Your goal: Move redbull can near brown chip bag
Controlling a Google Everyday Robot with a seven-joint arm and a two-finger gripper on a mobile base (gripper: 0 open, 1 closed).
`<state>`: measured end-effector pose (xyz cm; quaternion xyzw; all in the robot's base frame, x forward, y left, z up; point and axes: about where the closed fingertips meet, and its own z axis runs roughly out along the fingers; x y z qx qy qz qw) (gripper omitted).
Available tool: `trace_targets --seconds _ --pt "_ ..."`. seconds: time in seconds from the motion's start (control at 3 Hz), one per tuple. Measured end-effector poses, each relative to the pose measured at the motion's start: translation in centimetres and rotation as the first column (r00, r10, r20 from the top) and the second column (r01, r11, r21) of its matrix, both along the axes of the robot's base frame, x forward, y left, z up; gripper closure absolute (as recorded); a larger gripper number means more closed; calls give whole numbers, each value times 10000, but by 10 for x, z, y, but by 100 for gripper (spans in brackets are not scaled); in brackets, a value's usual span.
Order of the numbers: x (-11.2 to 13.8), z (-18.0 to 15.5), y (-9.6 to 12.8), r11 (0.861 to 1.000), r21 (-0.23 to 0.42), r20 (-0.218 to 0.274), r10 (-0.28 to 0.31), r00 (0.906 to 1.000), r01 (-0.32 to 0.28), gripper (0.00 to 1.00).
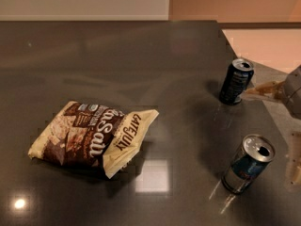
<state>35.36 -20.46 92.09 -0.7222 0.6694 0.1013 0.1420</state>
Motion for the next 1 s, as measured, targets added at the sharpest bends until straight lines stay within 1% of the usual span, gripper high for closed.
trace_targets --seconds 0.33,0.67,1.0 --pt "-6 -3 5 9994 241 -184 270 9995 -265 2" --pt "-10 -4 9 9983 367 -277 461 9986 -450 24" --pt "-15 -3 16 9960 541 -350 734 9967 -714 48"
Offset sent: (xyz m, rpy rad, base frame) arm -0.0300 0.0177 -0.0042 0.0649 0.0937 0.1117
